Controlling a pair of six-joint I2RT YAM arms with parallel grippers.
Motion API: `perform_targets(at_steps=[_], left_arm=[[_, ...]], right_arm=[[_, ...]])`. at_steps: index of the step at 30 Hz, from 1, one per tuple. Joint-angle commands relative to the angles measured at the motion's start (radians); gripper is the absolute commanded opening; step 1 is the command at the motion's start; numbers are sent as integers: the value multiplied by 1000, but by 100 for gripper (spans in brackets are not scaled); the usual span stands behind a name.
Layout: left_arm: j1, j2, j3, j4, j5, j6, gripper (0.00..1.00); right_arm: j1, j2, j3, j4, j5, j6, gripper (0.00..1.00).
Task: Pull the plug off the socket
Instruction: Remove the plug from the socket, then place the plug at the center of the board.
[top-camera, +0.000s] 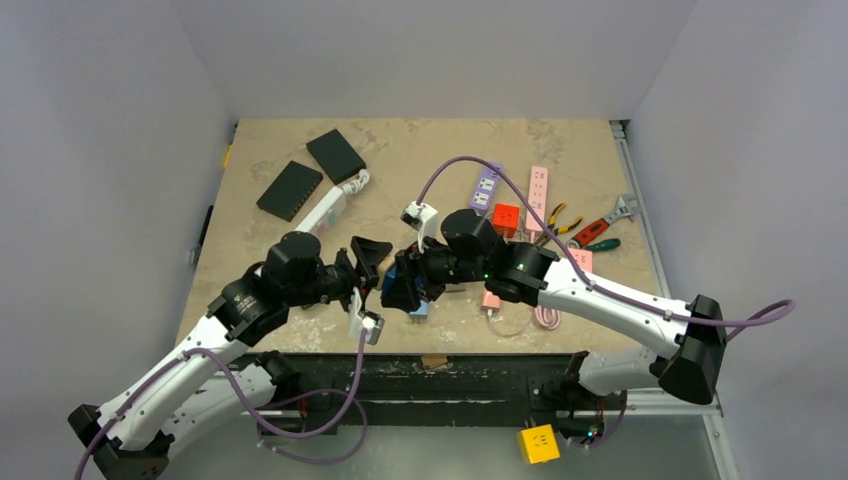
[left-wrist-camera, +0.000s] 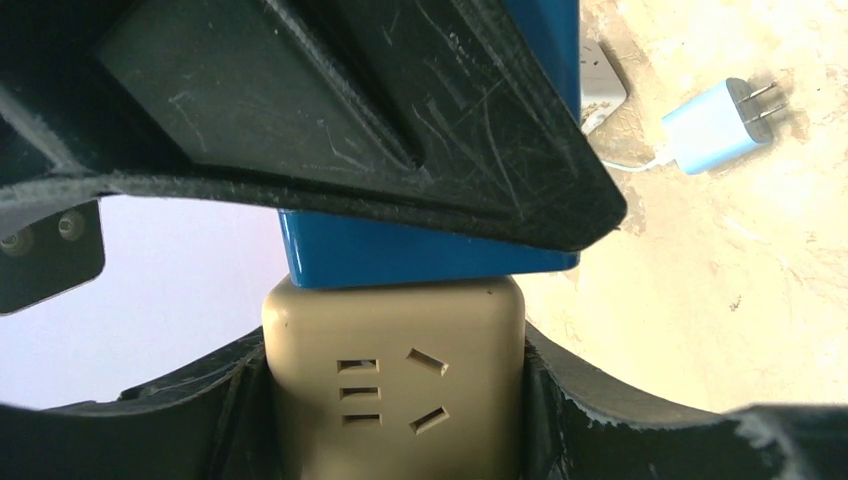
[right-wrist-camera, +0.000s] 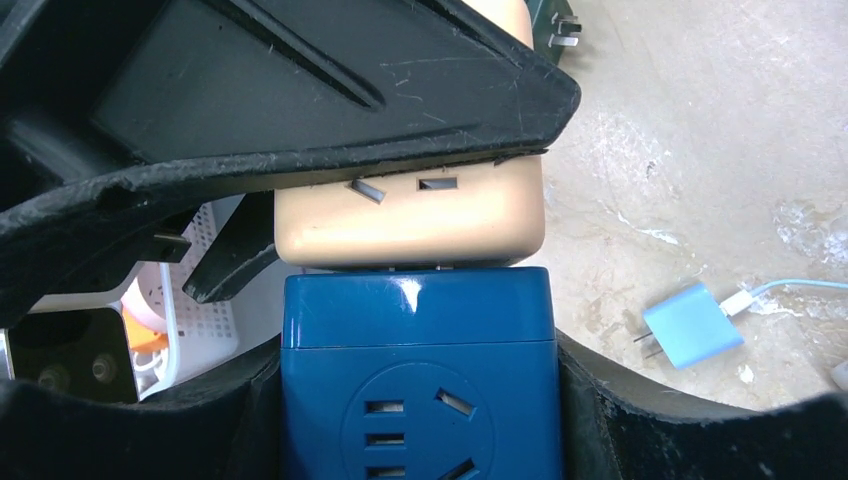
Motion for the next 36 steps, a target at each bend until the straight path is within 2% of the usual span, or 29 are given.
perform_targets(at_steps=[1, 14, 19, 22, 25, 28, 30, 36], left_arm=[[91, -6, -24, -82, -327, 87, 0], [173, 57, -114, 65, -428, 158, 0], [175, 97, -137, 72, -418, 112, 0], [167, 153, -86, -3, -394, -36, 0], [159, 284, 60, -139, -384, -238, 0], [155, 454, 246, -273, -338, -449, 0], [149, 548, 317, -320, -329, -554, 0], [149, 728, 373, -337, -265, -765, 0]], right_arm=[[0, -125, -27, -191, -95, 63, 0], [0, -154, -35, -235, -93, 56, 0], [-38, -148, -39, -239, -71, 44, 0], [-135, -153, -39, -230, -66, 17, 0], [-213, -136, -43, -227, -15, -4, 0], [-248, -101, -44, -212, 68, -7, 0], [-260, -76, -47, -197, 111, -2, 0], [-290, -31, -64, -169, 198, 12, 0]])
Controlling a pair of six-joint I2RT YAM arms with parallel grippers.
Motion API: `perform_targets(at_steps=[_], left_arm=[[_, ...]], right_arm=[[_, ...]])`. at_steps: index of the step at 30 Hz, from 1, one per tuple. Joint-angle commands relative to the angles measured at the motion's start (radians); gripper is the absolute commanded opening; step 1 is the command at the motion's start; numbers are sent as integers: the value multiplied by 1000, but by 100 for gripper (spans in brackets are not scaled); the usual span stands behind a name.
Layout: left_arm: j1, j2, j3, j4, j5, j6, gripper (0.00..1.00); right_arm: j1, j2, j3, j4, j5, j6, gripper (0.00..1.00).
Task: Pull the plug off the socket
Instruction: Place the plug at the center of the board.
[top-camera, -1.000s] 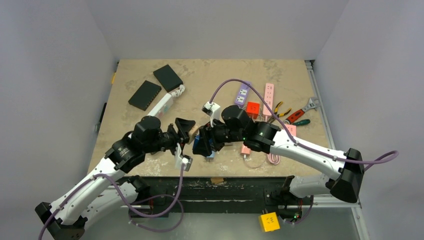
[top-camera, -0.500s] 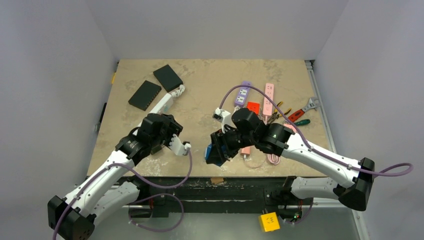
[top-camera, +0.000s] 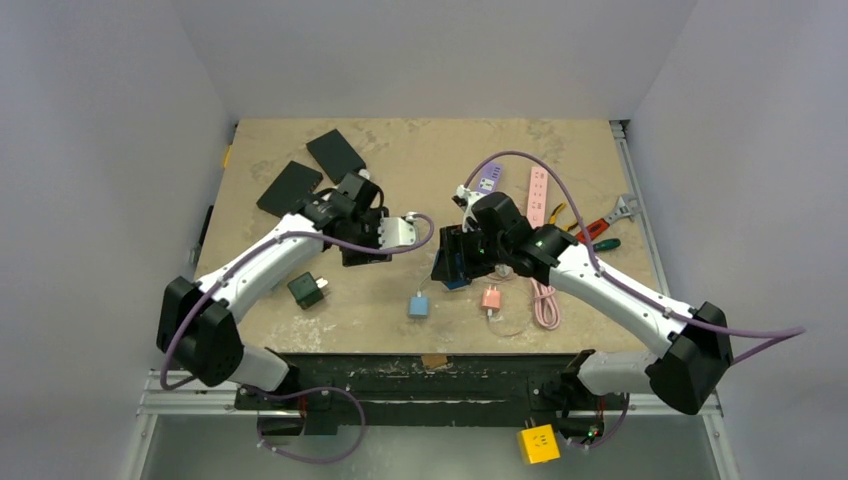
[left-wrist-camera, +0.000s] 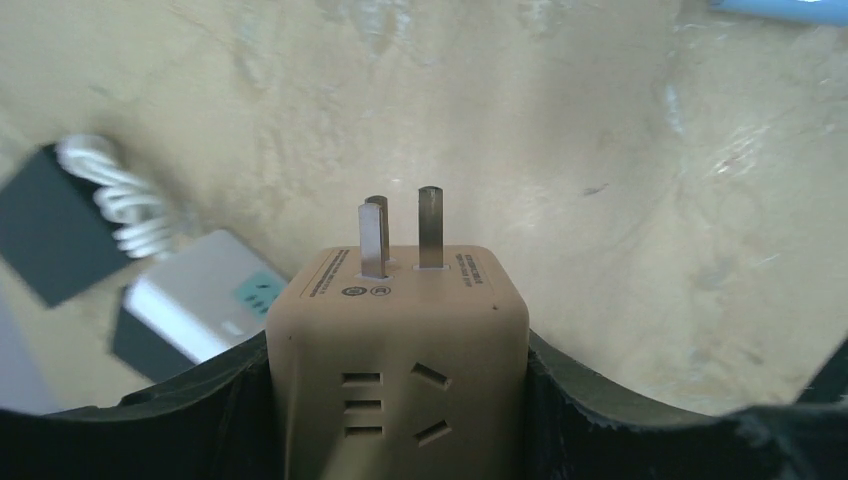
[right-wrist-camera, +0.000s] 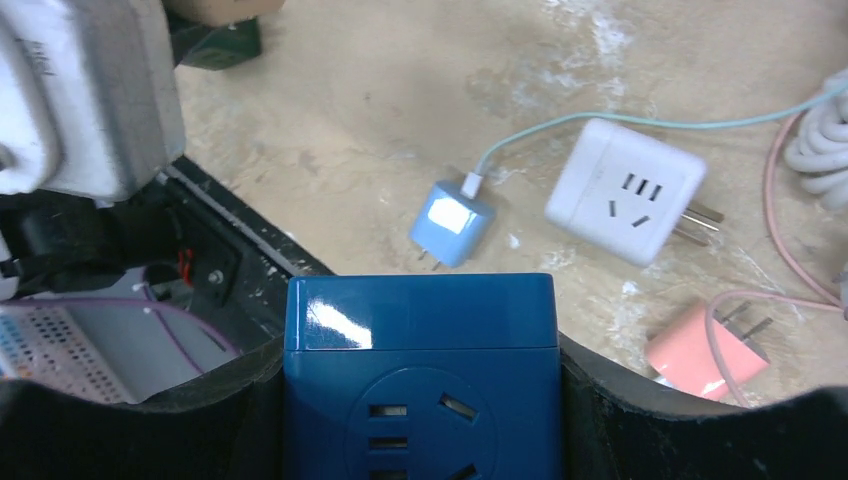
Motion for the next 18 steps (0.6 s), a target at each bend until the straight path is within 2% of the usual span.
perform_targets(at_steps=[1, 11, 18], left_arm=[[-1, 89, 11, -48, 73, -248, 0], [30, 176, -122, 170, 162, -400, 0], [29, 202, -185, 292, 162, -450, 33]], right_arm=[[-33, 11, 5, 73, 90, -2, 0], [-147, 203, 118, 127, 111, -10, 0], [-162, 288, 99, 216, 139, 29, 0]])
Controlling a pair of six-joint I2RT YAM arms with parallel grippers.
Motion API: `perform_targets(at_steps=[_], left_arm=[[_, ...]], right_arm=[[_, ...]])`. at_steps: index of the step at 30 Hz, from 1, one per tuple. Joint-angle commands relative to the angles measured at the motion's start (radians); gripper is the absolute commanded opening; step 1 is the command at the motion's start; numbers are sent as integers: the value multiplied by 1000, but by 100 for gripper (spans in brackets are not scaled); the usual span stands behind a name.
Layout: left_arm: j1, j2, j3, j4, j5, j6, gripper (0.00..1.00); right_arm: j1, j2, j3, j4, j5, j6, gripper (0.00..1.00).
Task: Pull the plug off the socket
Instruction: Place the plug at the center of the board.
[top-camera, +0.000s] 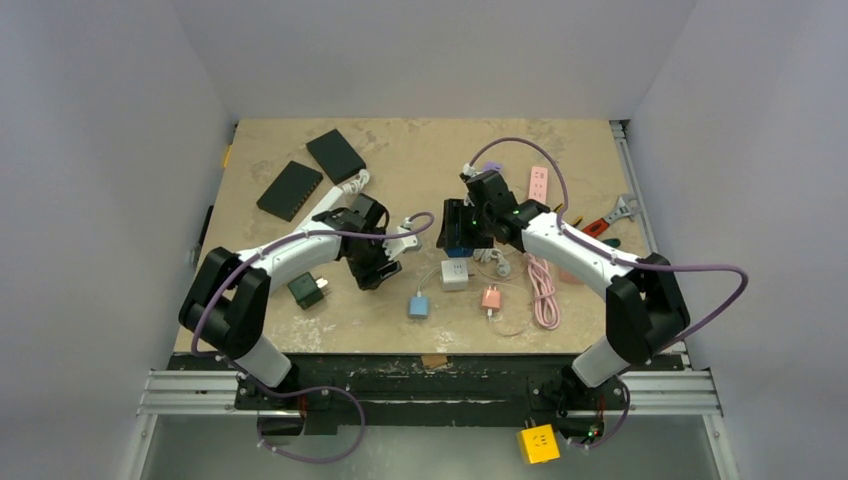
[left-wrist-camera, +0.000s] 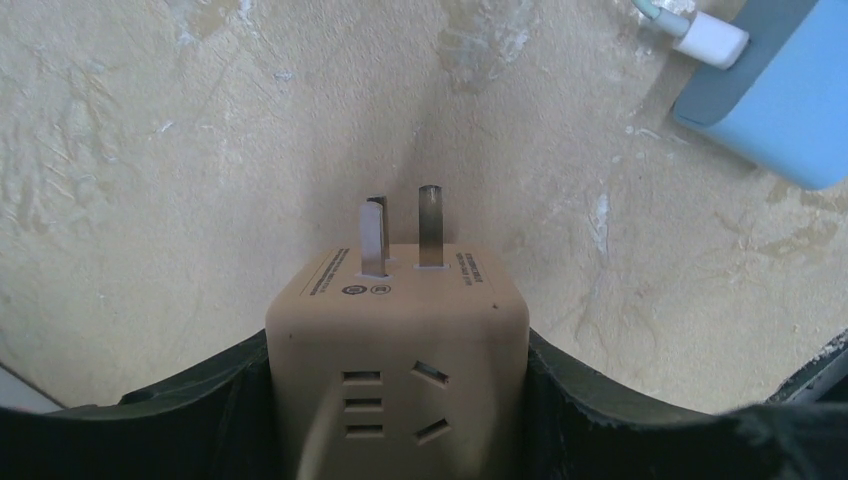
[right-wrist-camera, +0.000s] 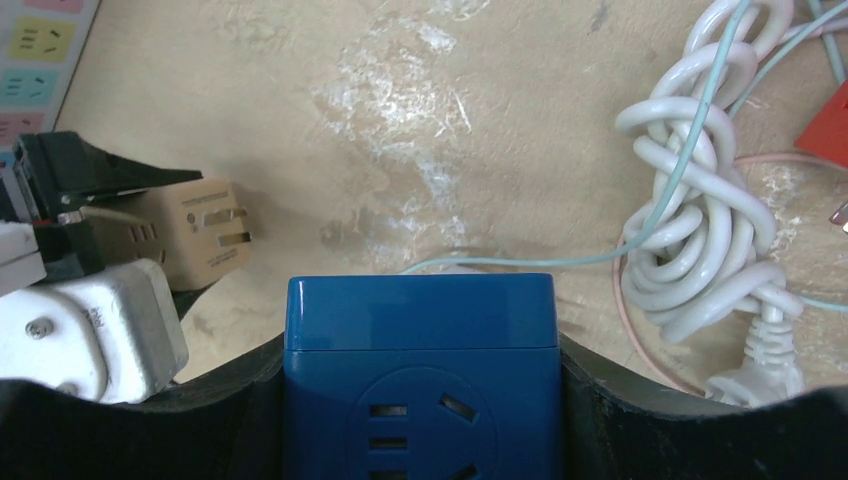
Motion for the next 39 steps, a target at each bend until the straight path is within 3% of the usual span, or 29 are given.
perform_targets(at_steps=[1, 3, 7, 8, 17, 27, 34, 39], left_arm=[[3, 18, -5, 96, 32, -59, 37], [4, 25, -2, 94, 33, -65, 51], [6, 29, 11, 72, 45, -72, 98], [6, 29, 21, 51, 50, -75, 100], [28, -120, 144, -144, 81, -142, 100], [287, -246, 443, -446, 326, -175, 100], [433, -195, 465, -538, 405, -181, 100], [471, -208, 426, -517, 399, -199, 100]], right_arm=[[-1, 11, 30, 103, 49, 24, 0], [0, 33, 51, 104, 56, 24, 0], [0, 84, 117, 87, 64, 14, 0], [0, 95, 134, 81, 67, 10, 0], [-2, 202, 225, 47, 109, -6, 0], [25, 379, 322, 45, 200, -19, 0], [78, 468, 413, -6, 270, -42, 0], [115, 481, 411, -22, 339, -39, 0]])
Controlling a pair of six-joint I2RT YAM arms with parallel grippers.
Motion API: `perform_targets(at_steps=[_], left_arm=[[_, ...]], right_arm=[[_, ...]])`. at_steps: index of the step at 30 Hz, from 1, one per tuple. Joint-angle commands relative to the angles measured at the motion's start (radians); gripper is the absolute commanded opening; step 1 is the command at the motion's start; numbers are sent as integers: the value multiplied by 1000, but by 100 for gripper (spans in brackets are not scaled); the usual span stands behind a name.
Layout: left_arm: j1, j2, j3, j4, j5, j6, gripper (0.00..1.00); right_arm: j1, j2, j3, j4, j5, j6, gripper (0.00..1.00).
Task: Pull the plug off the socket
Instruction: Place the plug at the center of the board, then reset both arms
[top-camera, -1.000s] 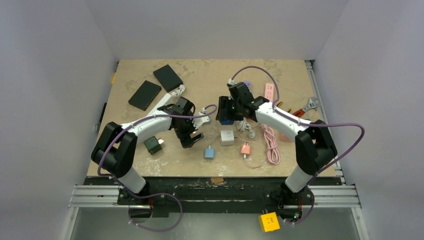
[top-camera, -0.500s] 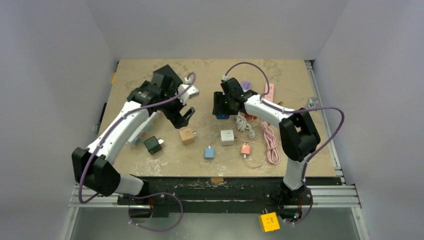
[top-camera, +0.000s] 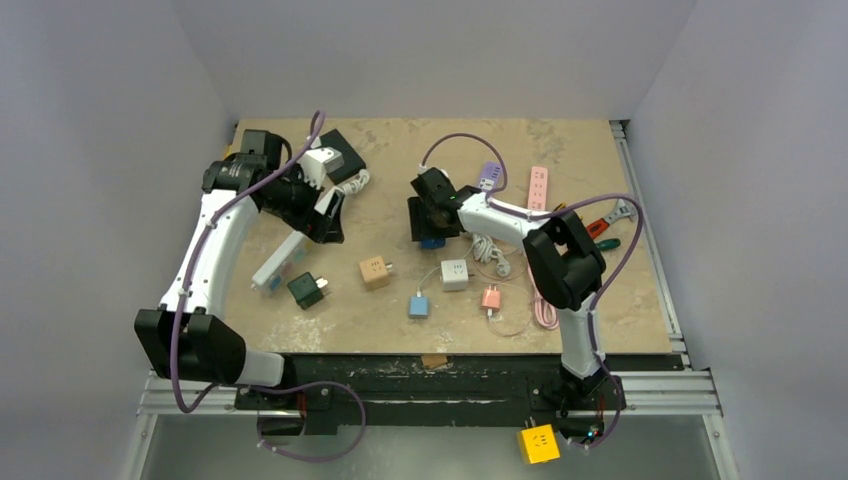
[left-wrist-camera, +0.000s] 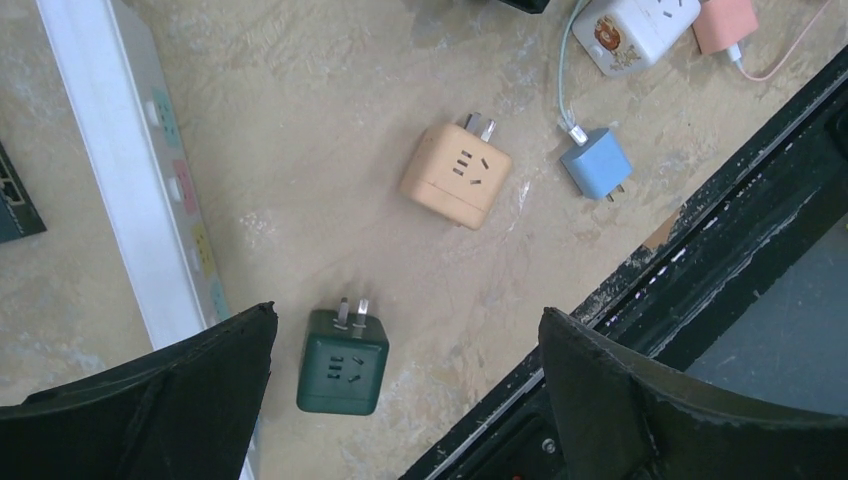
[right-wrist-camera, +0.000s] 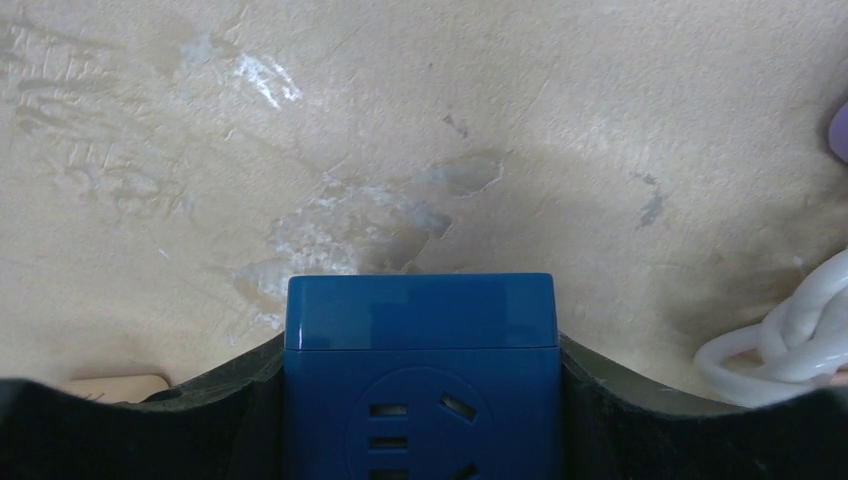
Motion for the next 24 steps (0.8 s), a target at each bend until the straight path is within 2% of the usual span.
perform_targets(at_steps=[1, 5, 10, 14, 18, 20, 24], left_arm=[[27, -31, -24, -21, 51, -25, 100], [28, -82, -67, 9, 21, -6, 100], [28, -149, -129, 63, -31, -1, 100], [29, -157, -141, 62, -52, 9, 100], [29, -159, -147, 63, -56, 11, 100], [29, -160, -150, 67, -54, 6, 100], [29, -160, -149, 69, -53, 3, 100]], right_arm=[[30, -21, 37, -15, 101, -6, 3], [51, -31, 0, -5, 154, -2, 15], [69, -36, -26, 9, 185, -1, 46], [75, -53, -53, 28, 198, 0, 65], [80, -71, -71, 38, 200, 0, 77], [80, -80, -71, 36, 199, -5, 94], [81, -110, -62, 23, 210, -19, 99]])
